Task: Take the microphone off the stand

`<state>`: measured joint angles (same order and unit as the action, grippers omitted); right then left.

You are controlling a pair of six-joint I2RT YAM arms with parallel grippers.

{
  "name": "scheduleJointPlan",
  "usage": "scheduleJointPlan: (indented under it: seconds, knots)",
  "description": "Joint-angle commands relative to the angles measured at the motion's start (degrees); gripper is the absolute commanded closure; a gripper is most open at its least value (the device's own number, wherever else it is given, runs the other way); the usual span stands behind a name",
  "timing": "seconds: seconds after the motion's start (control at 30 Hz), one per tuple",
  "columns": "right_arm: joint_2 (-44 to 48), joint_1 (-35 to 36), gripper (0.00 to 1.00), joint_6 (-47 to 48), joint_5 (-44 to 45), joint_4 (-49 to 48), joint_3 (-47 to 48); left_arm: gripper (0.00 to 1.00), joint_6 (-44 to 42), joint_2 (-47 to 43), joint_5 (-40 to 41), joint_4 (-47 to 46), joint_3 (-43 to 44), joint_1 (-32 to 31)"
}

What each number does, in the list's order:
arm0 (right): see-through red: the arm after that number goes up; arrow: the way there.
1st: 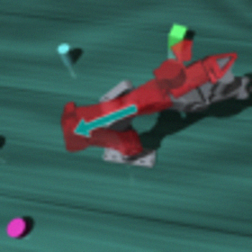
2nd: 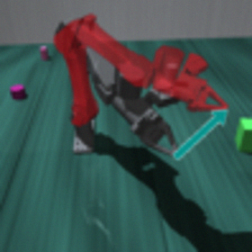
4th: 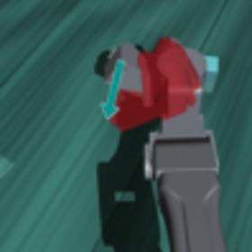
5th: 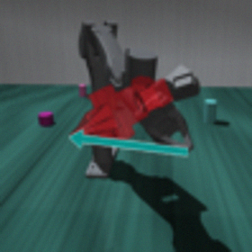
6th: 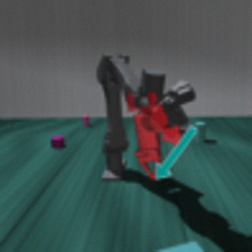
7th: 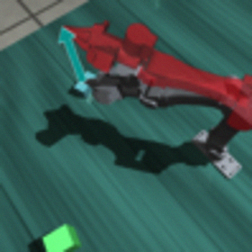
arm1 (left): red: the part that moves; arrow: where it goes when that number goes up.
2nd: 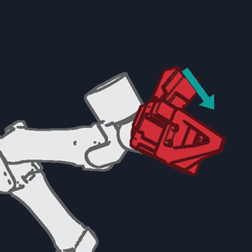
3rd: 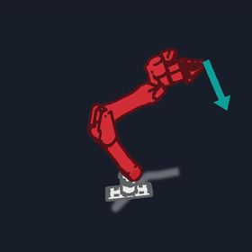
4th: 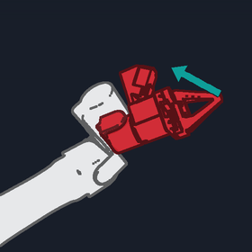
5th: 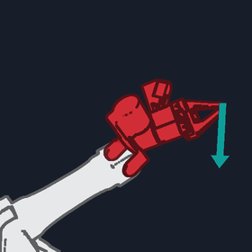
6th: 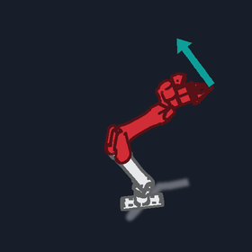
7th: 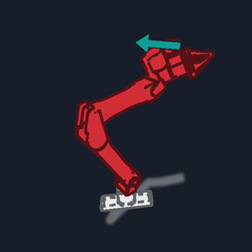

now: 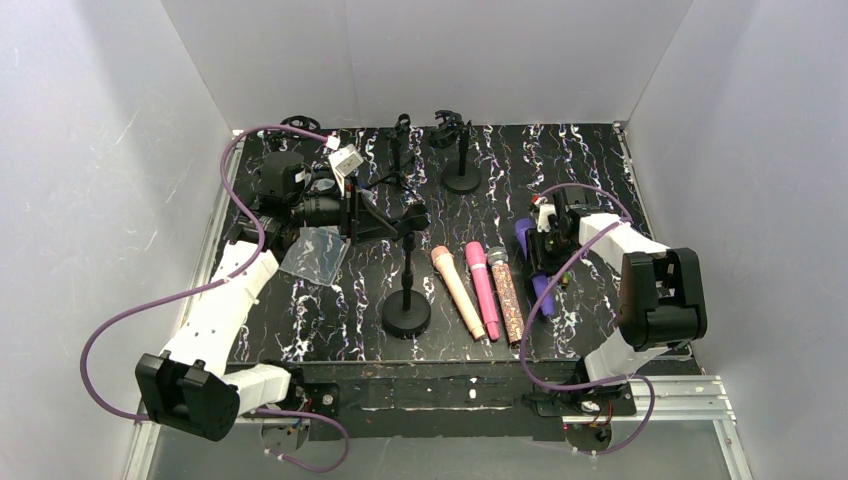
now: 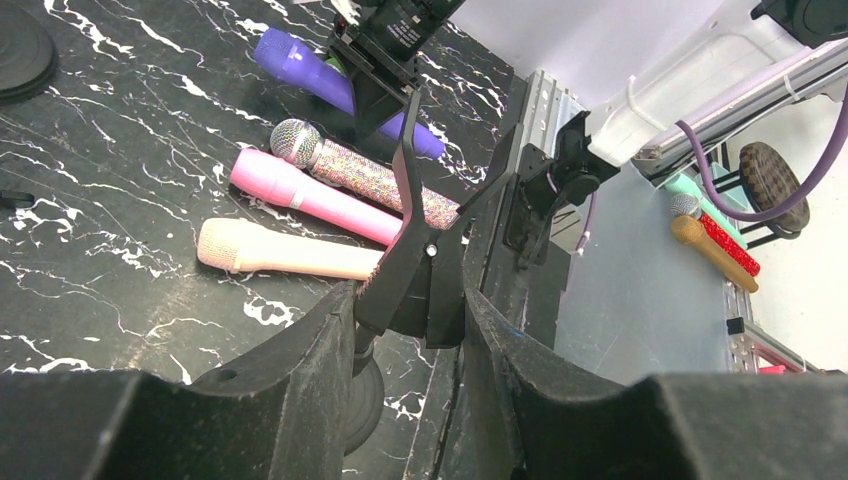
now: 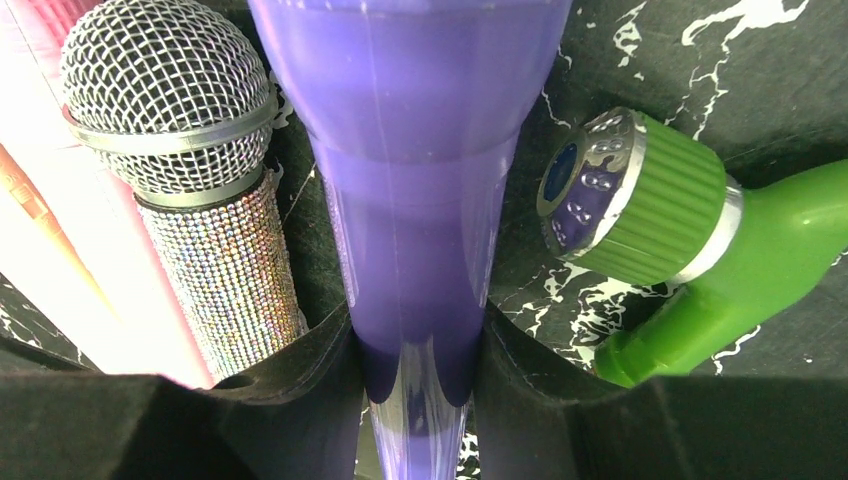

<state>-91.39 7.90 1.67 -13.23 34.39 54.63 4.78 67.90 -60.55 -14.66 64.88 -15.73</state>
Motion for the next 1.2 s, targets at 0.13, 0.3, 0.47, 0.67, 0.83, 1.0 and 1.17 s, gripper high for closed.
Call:
scheduleJointPlan:
  seconds: [0.13, 0.3, 0.47, 0.67, 0.83, 1.0, 1.17]
  knots:
    - [-1.34, 0.57, 0.99, -0.86, -1.22, 3.09, 1.92, 1.00, 0.06, -1.53, -3.07, -1.30, 3.22, -0.18]
    - [-4.23, 0.87, 0.99, -0.88, -1.07, 5.91, 4.26, 1.00, -0.16, -0.72, -2.75, -0.82, 3.96, -0.23]
    - [-7.03, 1.22, 0.93, -1.18, -0.48, 7.49, 5.75, 1.00, -0.22, -0.49, -2.64, -0.81, 4.65, -0.18]
    - [-9.10, 1.77, 0.82, -1.19, -0.12, 8.27, 6.64, 1.00, -0.26, -0.49, -2.69, -0.97, 4.44, -0.26]
    - [-11.61, 2.10, 0.76, -1.23, 0.22, 9.31, 7.93, 1.00, -0.34, -0.67, -2.94, -0.99, 4.12, -0.21]
    - [-12.09, 2.47, 0.65, -0.82, 1.14, 10.10, 8.17, 1.00, -0.27, -0.78, -2.95, -0.88, 4.41, -0.22]
    - [-12.64, 2.55, 0.61, -0.61, 0.76, 11.37, 8.66, 1.00, -0.25, -0.93, -2.82, -0.86, 4.48, -0.20]
